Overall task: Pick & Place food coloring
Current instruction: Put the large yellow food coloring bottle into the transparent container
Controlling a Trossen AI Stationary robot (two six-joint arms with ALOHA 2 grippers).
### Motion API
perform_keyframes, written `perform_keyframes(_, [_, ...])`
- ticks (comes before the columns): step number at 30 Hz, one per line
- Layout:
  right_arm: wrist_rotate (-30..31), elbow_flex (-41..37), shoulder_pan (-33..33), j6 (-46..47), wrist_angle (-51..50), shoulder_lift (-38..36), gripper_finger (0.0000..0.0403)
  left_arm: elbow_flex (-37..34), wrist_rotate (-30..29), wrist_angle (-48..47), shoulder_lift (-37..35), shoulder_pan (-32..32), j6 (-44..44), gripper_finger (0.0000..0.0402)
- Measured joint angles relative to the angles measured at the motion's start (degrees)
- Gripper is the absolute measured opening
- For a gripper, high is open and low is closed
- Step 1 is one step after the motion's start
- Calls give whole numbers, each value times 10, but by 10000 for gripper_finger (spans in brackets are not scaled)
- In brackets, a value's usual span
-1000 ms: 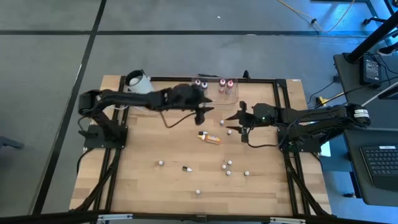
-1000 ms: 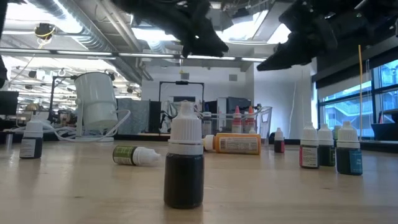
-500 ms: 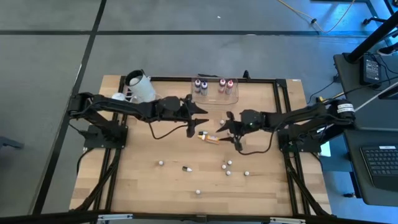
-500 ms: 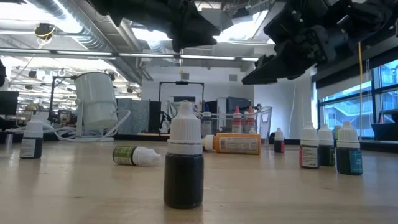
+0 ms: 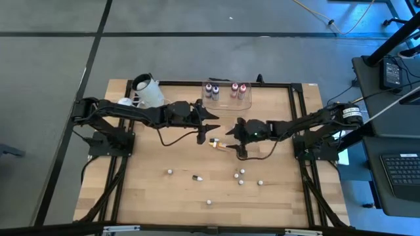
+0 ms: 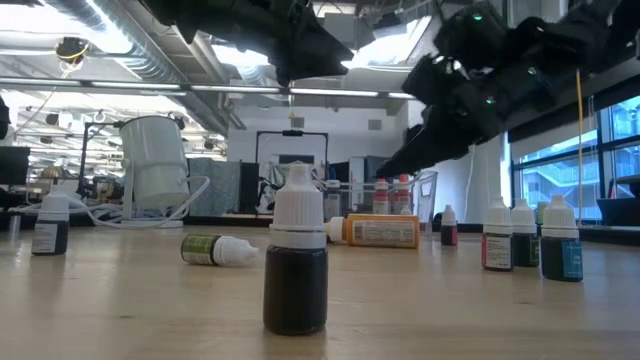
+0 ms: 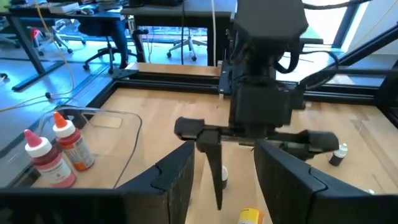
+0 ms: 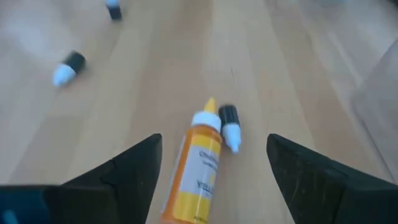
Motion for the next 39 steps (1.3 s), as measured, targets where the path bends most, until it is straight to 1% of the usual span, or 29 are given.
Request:
perform_keyframes(6, [-6,128,1,0,-247,34,292,0,0,-2,0,0,11,166])
perform_keyframes(8, [-6,172,1,1,-304,57,292,0,0,-2,0,0,19,166])
perform_keyframes(11, [-6,220,1,11,-348,99,292,0,0,-4,0,0,20,163])
perform_keyframes(17, [-6,268,3,3,-383,181,292,0,0,-15,0,0,20,163])
perform_keyframes(20, [-6,276,5,-2,-386,205,291,0,0,-17,0,0,20,166])
perform_keyframes(23, [2,277,8,-2,-381,216,281,0,0,-17,0,0,20,166])
perform_keyframes(27, [14,277,14,-2,-377,215,245,0,0,-18,0,0,21,162])
perform_keyframes(35, [13,276,17,-2,-372,213,136,0,0,-19,1,0,21,165])
perform_keyframes(37, [13,276,17,-5,-372,213,118,0,0,-19,1,0,21,166])
perform_keyframes(39, [13,276,17,-9,-372,212,110,0,0,-19,1,0,21,165])
